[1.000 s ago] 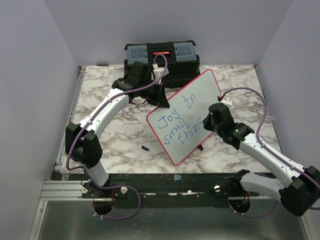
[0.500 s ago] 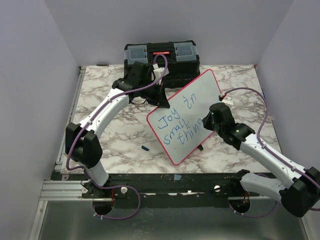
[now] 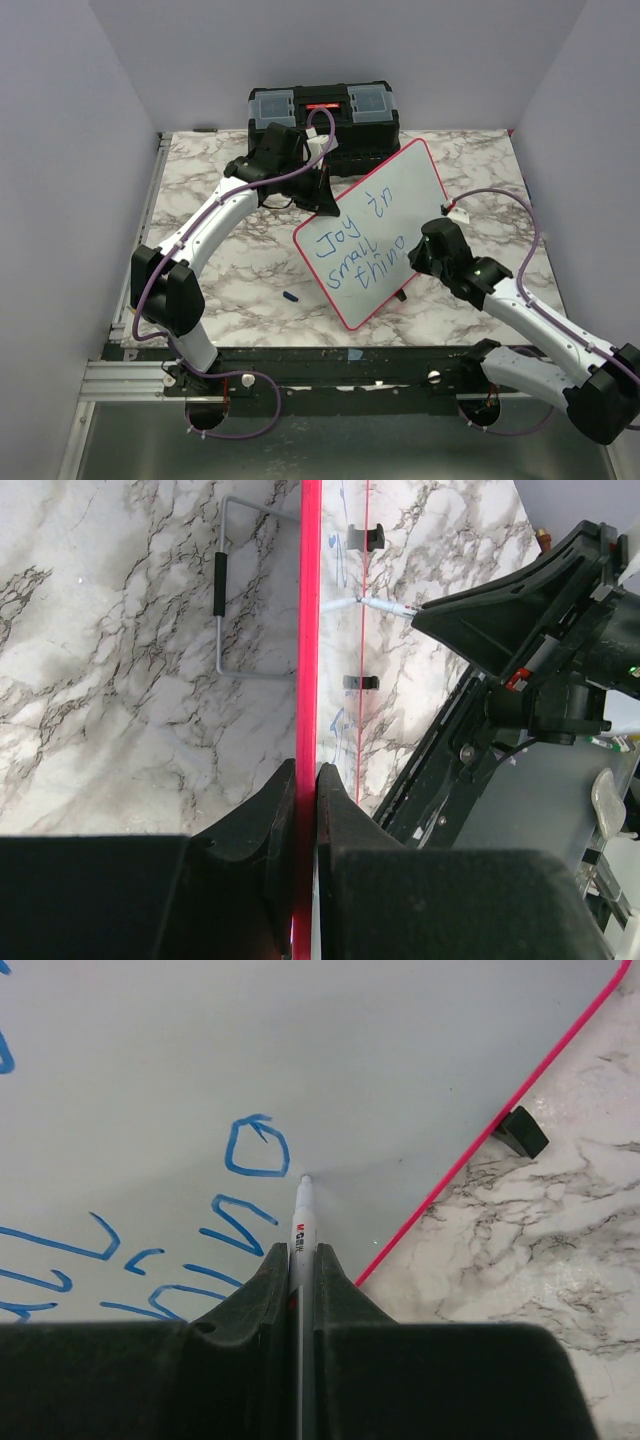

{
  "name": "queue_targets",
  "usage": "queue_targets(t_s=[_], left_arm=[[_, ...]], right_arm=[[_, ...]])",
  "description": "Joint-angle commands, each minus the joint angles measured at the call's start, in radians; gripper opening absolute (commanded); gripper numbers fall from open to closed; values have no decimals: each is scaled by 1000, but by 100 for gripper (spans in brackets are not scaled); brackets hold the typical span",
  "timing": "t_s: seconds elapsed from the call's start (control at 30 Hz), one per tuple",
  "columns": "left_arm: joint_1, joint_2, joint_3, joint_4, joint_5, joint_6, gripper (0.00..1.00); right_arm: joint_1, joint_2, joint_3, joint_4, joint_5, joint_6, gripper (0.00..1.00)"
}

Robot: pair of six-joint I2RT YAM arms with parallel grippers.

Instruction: Write a sentence on the whiteboard

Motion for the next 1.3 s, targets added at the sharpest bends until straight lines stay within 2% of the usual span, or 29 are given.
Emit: queue_targets(t_s=[0.0,0.3,0.7,1.27], left_arm=[[-8,-21,-3,6,-32,56,0],[-9,-26,-8,8,-32,56,0],[-9,-31,-11,9,-33,56,0],[-9,-24,-8,5,-38,61,0]], right_arm=[[2,-22,-42,-35,-25,30,1],[2,-37,-71,-44,-33,48,1],[2,-75,29,-59,31,29,1],[1,72,100,23,68,-6,1]])
